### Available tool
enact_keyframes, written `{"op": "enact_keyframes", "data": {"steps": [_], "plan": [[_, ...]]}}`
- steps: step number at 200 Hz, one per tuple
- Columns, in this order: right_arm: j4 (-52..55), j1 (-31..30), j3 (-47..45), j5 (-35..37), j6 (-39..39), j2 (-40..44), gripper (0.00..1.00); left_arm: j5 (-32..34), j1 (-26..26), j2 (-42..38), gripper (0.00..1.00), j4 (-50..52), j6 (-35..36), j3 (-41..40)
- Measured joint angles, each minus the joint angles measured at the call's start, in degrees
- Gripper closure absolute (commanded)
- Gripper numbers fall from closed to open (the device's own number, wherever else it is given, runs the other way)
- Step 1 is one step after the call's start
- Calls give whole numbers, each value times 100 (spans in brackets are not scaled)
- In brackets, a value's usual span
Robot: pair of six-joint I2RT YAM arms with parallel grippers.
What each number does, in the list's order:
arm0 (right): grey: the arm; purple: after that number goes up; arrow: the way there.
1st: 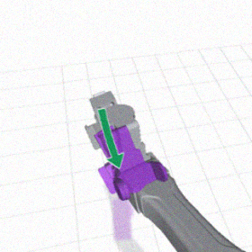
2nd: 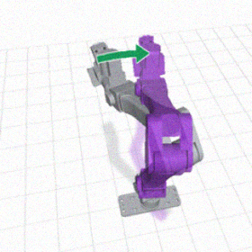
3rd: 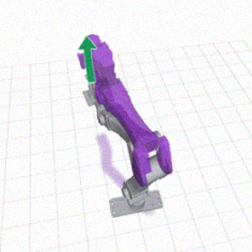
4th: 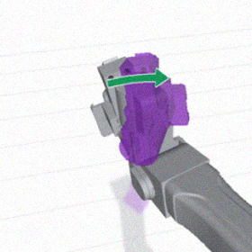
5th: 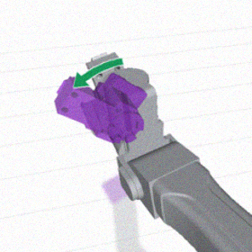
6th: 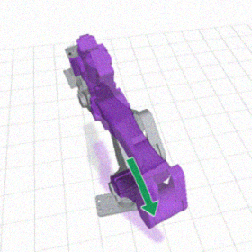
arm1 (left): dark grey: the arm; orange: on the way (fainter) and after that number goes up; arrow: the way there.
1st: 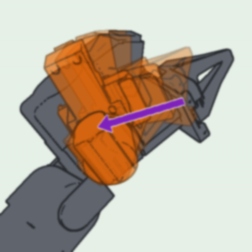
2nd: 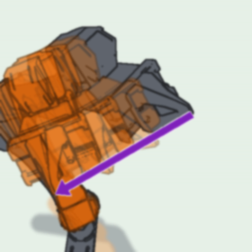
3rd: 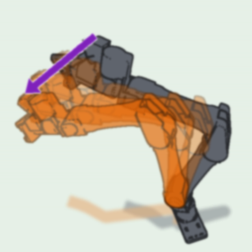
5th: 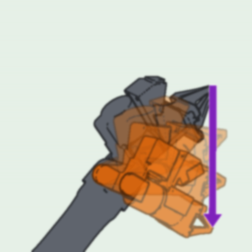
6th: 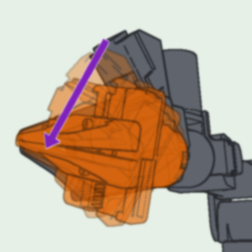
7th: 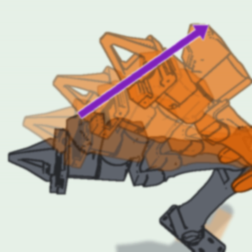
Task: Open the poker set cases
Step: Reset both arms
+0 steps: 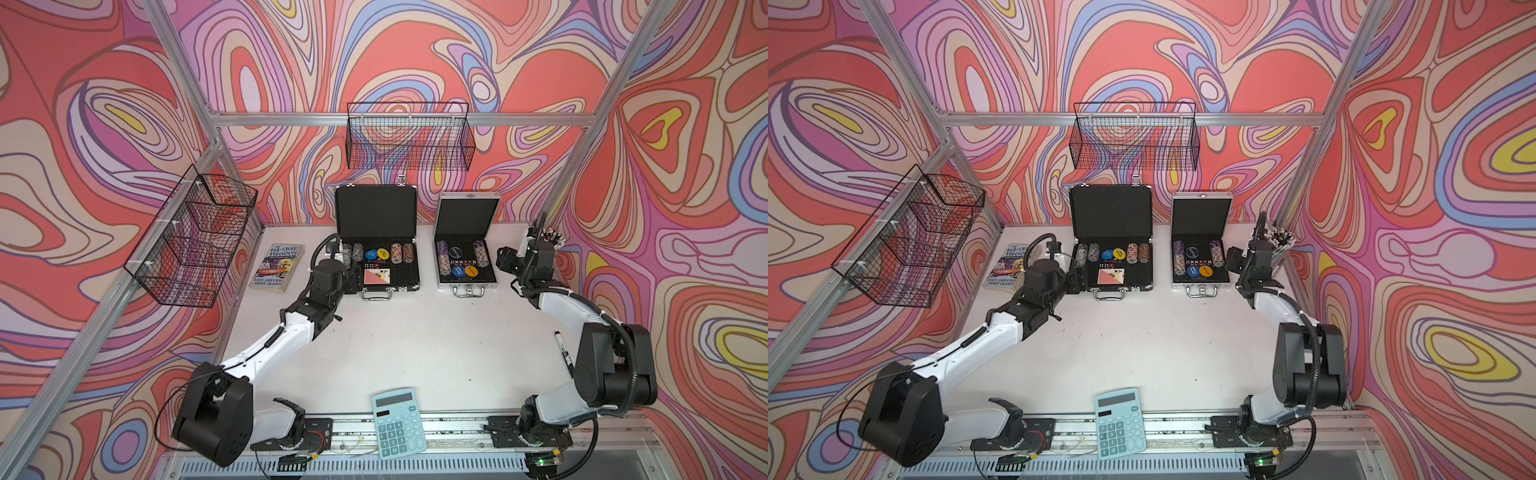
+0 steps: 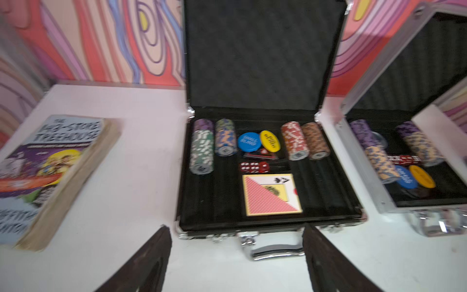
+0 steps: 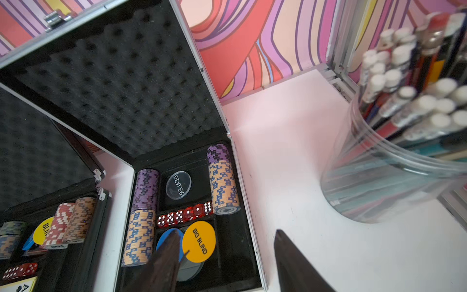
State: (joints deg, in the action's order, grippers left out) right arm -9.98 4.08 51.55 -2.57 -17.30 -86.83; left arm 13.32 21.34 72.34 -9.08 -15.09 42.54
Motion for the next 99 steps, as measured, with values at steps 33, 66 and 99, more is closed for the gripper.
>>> {"op": "enact_keyframes", "data": {"steps": [33,66,99], "plan": [[-522,-48,-597,205,-101,503,28,710,-605,-229,12,-540,247,-1025],[-776,-170,-1045,533,-13,693,20,1228,-1071,-402,12,-927,409,-1705],[-1246,-361,-1853,826,251,935,14,1432,-1244,-402,11,-1425,643,-1921]]}}
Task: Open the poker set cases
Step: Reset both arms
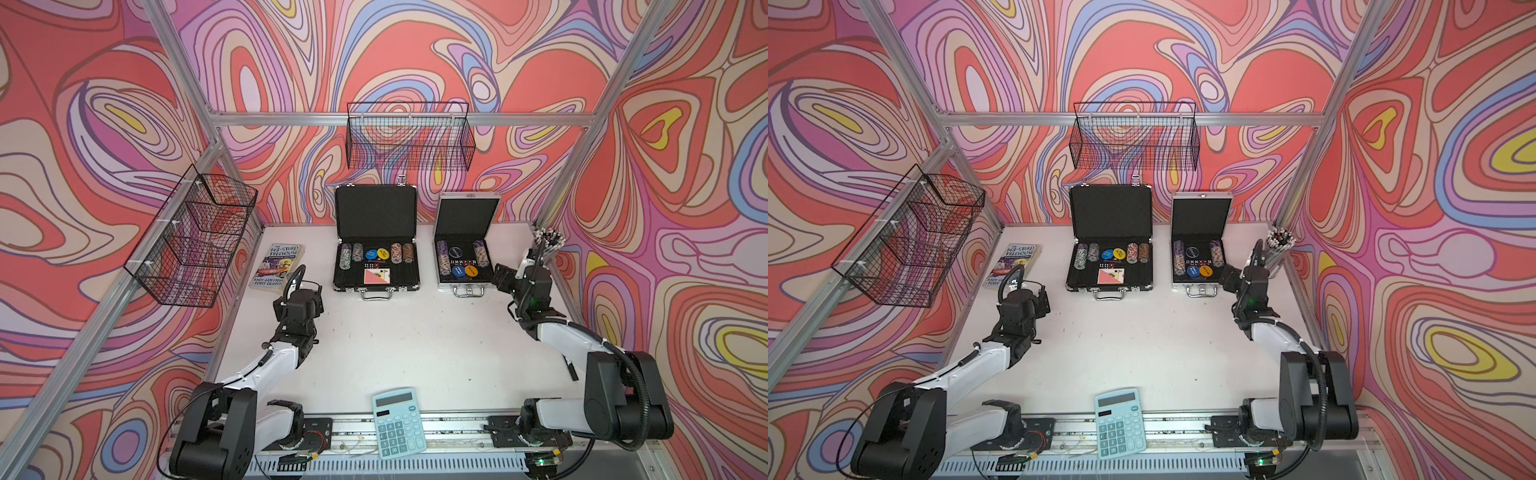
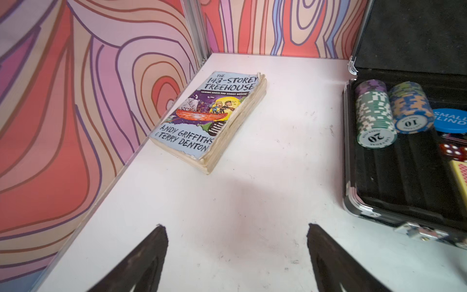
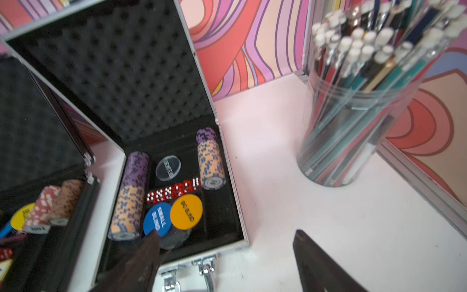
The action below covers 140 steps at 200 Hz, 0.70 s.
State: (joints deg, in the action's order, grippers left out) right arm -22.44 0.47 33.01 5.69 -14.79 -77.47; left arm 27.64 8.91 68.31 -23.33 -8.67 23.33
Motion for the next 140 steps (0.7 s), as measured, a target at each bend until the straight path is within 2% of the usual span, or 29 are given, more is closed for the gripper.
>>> {"op": "enact_keyframes", "data": {"steps": [34,40,60,105,140], "plan": [[-734,-28,-632,393,175,-37,14,-35,-120,691,8,-1493,332,-529],[-933,-26,-741,433,199,-72,14,-98,-168,881,0,-1659,367,-564],[-1679,-26,-1104,531,275,-299,14,-385,-380,1438,0,-2072,446,-527],[-3126,-26,-1467,658,514,-975,13,-968,-448,1775,0,-2494,579,-286],[-4079,-22,-1464,501,710,-1558,13,-1255,-518,2002,0,-2667,621,-275]]}}
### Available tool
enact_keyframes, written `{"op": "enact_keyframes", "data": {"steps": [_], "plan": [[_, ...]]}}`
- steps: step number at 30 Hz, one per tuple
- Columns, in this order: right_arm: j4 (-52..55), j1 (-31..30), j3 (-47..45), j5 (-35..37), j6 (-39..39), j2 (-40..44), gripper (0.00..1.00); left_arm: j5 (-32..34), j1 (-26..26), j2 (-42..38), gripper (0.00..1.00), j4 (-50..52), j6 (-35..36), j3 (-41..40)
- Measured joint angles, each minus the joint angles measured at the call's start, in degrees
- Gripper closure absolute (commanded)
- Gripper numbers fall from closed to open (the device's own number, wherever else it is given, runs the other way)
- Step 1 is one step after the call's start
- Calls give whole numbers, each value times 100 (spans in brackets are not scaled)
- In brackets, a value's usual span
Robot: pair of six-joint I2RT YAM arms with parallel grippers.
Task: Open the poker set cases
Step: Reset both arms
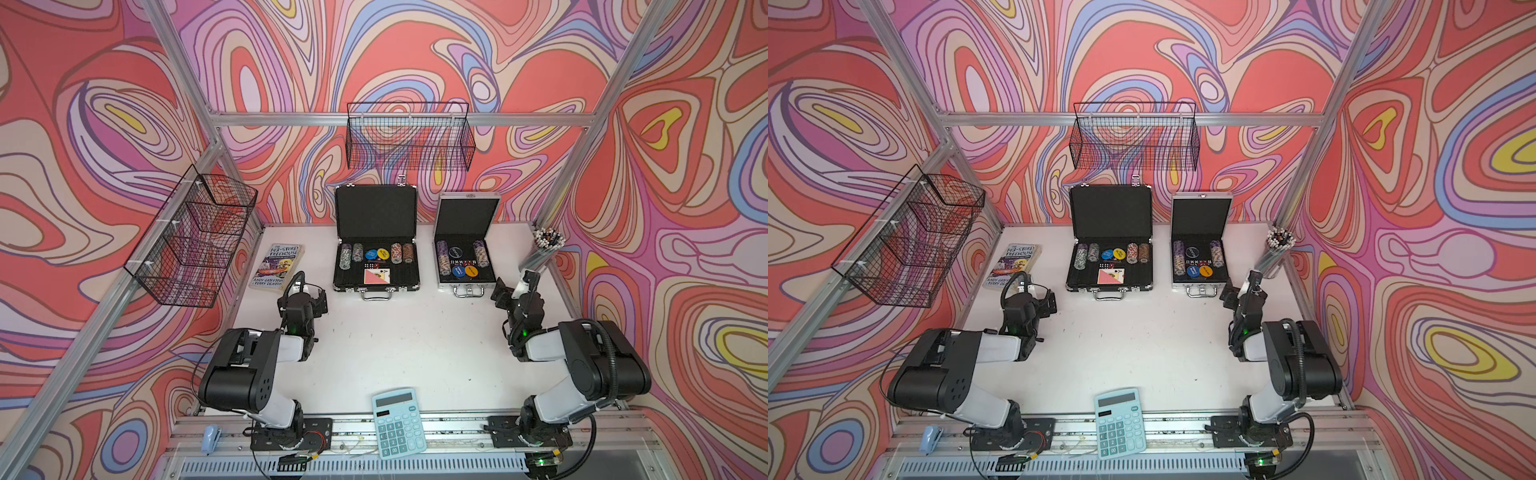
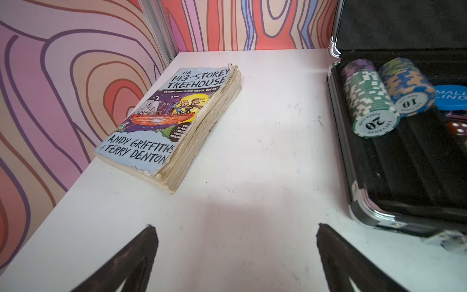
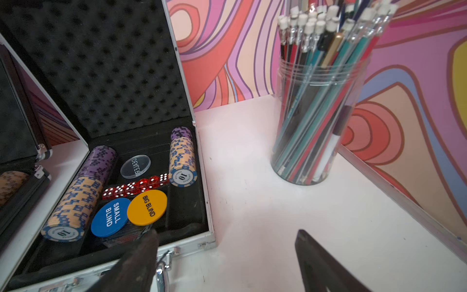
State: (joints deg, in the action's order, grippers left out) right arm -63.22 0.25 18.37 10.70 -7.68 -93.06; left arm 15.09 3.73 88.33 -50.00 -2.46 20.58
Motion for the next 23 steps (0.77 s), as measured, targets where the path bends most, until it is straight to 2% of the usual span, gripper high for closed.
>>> {"op": "enact_keyframes", "data": {"steps": [6,7,23], "plan": [[-428,0,4,-225,146,-424,13,-120,-35,4,0,-24,-2,4],[-459,-2,4,-225,153,-424,2,-133,-35,4,0,-26,0,4],[-444,-186,149,94,271,-424,2,-361,-35,4,0,-90,98,4]]}}
